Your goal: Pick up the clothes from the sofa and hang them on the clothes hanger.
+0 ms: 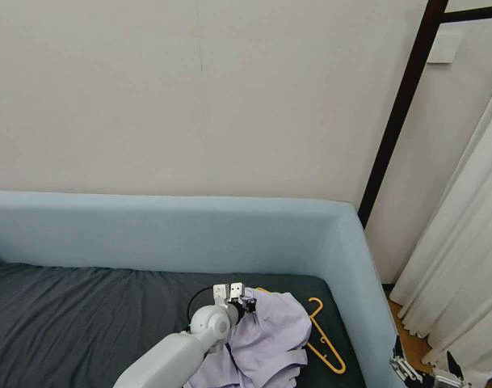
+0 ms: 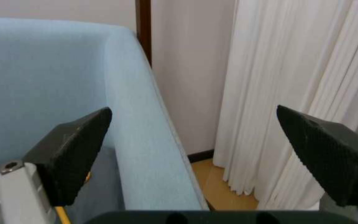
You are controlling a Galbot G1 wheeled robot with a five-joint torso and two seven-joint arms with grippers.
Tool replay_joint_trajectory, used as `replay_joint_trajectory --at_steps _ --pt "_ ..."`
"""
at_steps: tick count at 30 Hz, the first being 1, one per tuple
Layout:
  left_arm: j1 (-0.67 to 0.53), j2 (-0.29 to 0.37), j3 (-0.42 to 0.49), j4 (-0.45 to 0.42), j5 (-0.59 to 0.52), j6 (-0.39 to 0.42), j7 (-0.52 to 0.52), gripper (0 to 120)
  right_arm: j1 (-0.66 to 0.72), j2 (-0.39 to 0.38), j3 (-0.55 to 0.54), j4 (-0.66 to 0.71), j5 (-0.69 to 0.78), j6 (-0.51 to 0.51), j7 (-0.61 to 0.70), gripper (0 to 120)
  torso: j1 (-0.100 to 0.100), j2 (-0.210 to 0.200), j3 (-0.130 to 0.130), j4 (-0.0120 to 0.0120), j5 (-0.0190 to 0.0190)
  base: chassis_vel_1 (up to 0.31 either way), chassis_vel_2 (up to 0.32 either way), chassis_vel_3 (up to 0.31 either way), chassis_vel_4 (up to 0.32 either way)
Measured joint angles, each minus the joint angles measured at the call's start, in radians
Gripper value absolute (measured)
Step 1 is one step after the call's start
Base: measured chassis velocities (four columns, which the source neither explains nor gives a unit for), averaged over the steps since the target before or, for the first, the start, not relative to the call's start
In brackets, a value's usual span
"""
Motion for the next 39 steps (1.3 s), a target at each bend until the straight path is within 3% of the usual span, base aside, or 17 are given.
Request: replay_joint_trajectory --at_steps 11,14,23,28,34,39 --pt "-0.139 -0.081 -0.046 0.325 0.132 -0.075 0.072 0 -0.004 -0.001 -0.031 -0.006 -0.017 0.011 0.0 100 0.0 0.0 0.0 0.0002 -0.0003 0.0 0.0 0.0 0.0" --pt "-0.153 -0.101 -0.084 0.348 0.152 -0.097 0.084 0 -0.007 -0.003 -0.041 -0.009 -0.023 0.017 0.0 100 0.0 0.0 0.0 -0.0002 -0.0002 0.0 0.0 0.0 0.0" --pt "-0.082 -0.03 -0.099 0.222 0.221 -0.06 0.075 27 -0.006 -0.019 -0.048 -0.021 -0.019 0.03 0.0 100 0.0 0.0 0.0 0.0004 -0.0004 0.0 0.0 0.0 0.0" --pt "-0.042 0.021 -0.15 0.108 0.179 -0.003 0.07 49 0.007 -0.026 -0.063 -0.03 -0.019 0.031 0.0 100 0.0 0.0 0.0 0.0002 -0.0003 0.0 0.0 0.0 0.0" --pt "-0.019 0.042 -0.177 0.046 0.143 0.002 0.054 67 0.012 -0.027 -0.074 -0.031 -0.022 0.031 0.0 100 0.0 0.0 0.0 0.0001 -0.0004 0.0 0.0 0.0 0.0" --pt "0.036 0.075 -0.211 -0.072 0.099 -0.014 0.009 87 0.017 -0.029 -0.077 -0.032 -0.022 0.03 0.0 100 0.0 0.0 0.0 -0.0001 -0.0004 0.0 0.0 0.0 0.0"
